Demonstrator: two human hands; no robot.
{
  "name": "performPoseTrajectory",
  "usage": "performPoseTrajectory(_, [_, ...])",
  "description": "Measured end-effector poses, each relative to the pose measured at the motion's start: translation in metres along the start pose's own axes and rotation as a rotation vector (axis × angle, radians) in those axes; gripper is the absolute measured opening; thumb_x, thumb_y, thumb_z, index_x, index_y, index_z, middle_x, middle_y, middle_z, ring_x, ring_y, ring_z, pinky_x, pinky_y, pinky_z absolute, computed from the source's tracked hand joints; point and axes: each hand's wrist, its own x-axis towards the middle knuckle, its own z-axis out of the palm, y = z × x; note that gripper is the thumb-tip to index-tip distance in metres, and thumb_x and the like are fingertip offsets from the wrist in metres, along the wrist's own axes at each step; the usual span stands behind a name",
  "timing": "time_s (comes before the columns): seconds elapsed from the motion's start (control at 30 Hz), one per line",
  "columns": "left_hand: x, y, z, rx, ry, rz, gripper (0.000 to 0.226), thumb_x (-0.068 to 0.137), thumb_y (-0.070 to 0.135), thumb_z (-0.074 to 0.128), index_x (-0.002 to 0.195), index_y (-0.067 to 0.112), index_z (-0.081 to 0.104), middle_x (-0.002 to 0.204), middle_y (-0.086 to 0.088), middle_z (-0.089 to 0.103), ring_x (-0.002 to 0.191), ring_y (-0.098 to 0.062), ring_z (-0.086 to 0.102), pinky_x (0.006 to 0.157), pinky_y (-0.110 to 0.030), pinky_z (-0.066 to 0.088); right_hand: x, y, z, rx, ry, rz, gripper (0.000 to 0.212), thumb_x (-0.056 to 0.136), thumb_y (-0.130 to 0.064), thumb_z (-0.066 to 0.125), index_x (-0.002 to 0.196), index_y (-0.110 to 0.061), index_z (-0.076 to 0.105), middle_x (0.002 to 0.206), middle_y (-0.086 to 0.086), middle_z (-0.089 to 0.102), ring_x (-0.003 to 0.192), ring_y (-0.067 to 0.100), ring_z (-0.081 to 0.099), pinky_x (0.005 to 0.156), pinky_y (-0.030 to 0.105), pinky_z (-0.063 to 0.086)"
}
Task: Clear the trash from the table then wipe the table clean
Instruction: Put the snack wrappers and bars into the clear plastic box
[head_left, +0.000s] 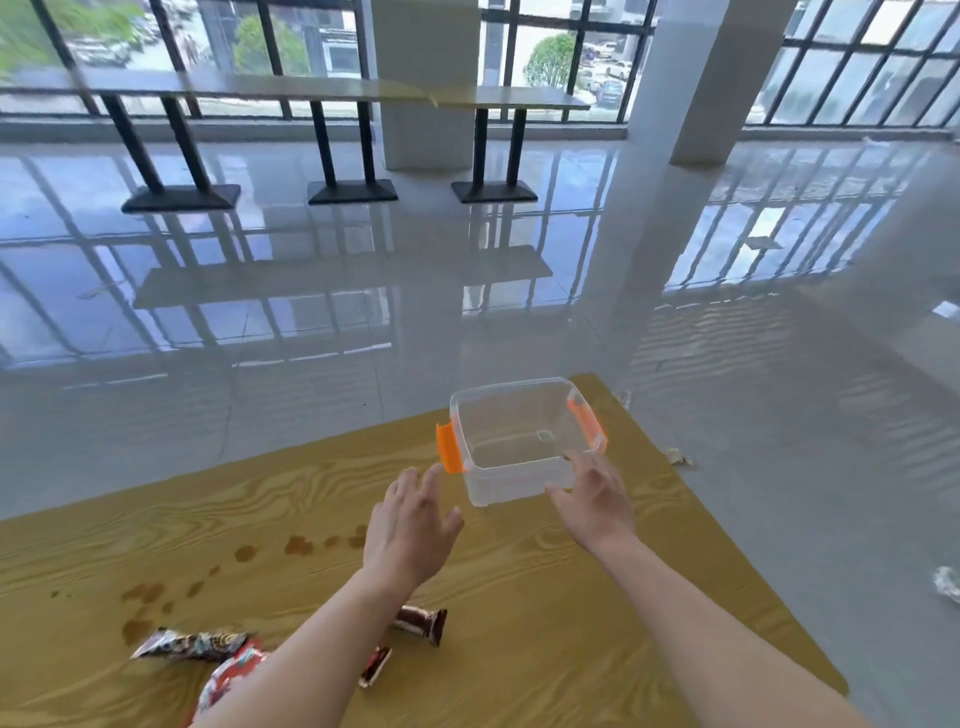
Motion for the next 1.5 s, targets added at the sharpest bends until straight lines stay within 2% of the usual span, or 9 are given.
performPoseTrajectory(0.1, [0.025,0.016,0.011,-0.015,0.003,-0.041,0.055,0.093,0.042,0.052,0.143,0.026,0.035,0.133,-0.002,0.048,0.121,-0.022,0.049,0.092,-0.039,0.047,0.037,0.012,-0.003,-0.021,0.047,-0.128,0.056,0.092,-0.021,0.063,0.144,-0.024,0.043,0.163,-0.009,0.016,0.134,0.024,0.037,0.105,0.039,0.04])
performPoseTrajectory(0.27, [0.061,0.034,0.026,-0.145,-0.009,-0.115,0.053,0.096,0.035,0.046,0.146,0.03,0.031,0.136,0.0,0.049,0.117,-0.02,0.051,0.086,-0.036,0.047,0.088,0.029,-0.006,-0.011,0.053,-0.001,0.062,0.096,-0.027,0.055,0.152,-0.027,0.029,0.154,0.014,0.033,0.141,0.034,0.027,0.114,0.047,0.028])
performPoseTrajectory(0.43, [0.07,0.038,0.034,-0.25,-0.014,-0.131,0.073,0.096,0.039,0.047,0.155,0.038,0.005,0.15,0.01,0.041,0.132,-0.016,0.045,0.088,-0.032,0.044,0.099,0.035,0.003,0.024,-0.011,0.063,0.057,0.095,-0.022,0.052,0.148,-0.022,0.033,0.132,0.012,0.056,0.115,0.037,0.05,0.094,0.044,0.041])
performPoseTrajectory(0.63, [0.057,0.018,0.029,-0.215,0.026,-0.105,0.08,0.096,0.033,0.049,0.156,0.032,-0.004,0.146,0.002,0.047,0.134,-0.019,0.044,0.1,-0.039,0.047,0.087,0.023,0.016,0.012,-0.015,0.02,0.059,0.095,-0.025,0.055,0.148,-0.01,0.033,0.131,0.016,0.057,0.115,0.036,0.05,0.097,0.044,0.039])
performPoseTrajectory(0.87, [0.045,-0.004,0.015,-0.218,0.034,-0.083,0.044,0.096,0.039,0.052,0.137,0.026,0.042,0.131,0.003,0.053,0.113,-0.016,0.053,0.081,-0.027,0.04,0.078,0.016,0.013,0.014,0.001,-0.058,0.063,0.093,-0.026,0.063,0.147,-0.012,0.034,0.138,0.015,0.05,0.124,0.033,0.044,0.103,0.043,0.038])
performPoseTrajectory(0.97, [0.031,-0.021,0.004,-0.159,0.058,-0.086,0.053,0.095,0.038,0.055,0.143,0.02,0.039,0.142,0.001,0.046,0.128,-0.02,0.047,0.091,-0.03,0.042,0.065,0.005,0.013,-0.037,0.096,-0.213,0.065,0.09,-0.021,0.068,0.147,-0.009,0.038,0.141,0.015,0.05,0.13,0.032,0.043,0.109,0.04,0.036])
performPoseTrajectory(1.07, [0.011,-0.04,-0.009,-0.085,0.062,-0.128,0.066,0.096,0.037,0.055,0.152,0.014,0.028,0.154,-0.003,0.037,0.139,-0.021,0.037,0.108,-0.038,0.039,0.046,-0.017,0.017,-0.019,0.133,-0.334,0.046,0.088,-0.015,0.07,0.13,-0.004,0.057,0.134,0.018,0.056,0.124,0.035,0.049,0.105,0.039,0.038])
performPoseTrajectory(1.27, [-0.041,-0.08,-0.024,0.038,0.05,-0.218,0.058,0.094,0.036,0.055,0.147,0.017,0.04,0.147,-0.007,0.046,0.135,-0.024,0.042,0.105,-0.04,0.042,-0.006,-0.064,0.039,0.125,0.051,-0.578,0.032,0.084,-0.006,0.072,0.115,-0.01,0.068,0.11,0.006,0.067,0.105,0.025,0.057,0.085,0.029,0.046])
performPoseTrajectory(1.5, [-0.111,-0.12,-0.025,0.13,0.076,-0.434,0.061,0.087,0.041,0.058,0.144,0.023,0.046,0.136,-0.004,0.054,0.127,-0.023,0.046,0.099,-0.041,0.044,-0.056,-0.073,0.099,0.042,-0.332,-0.594,0.037,0.092,-0.023,0.065,0.128,-0.014,0.061,0.12,0.003,0.064,0.113,0.018,0.057,0.094,0.028,0.046])
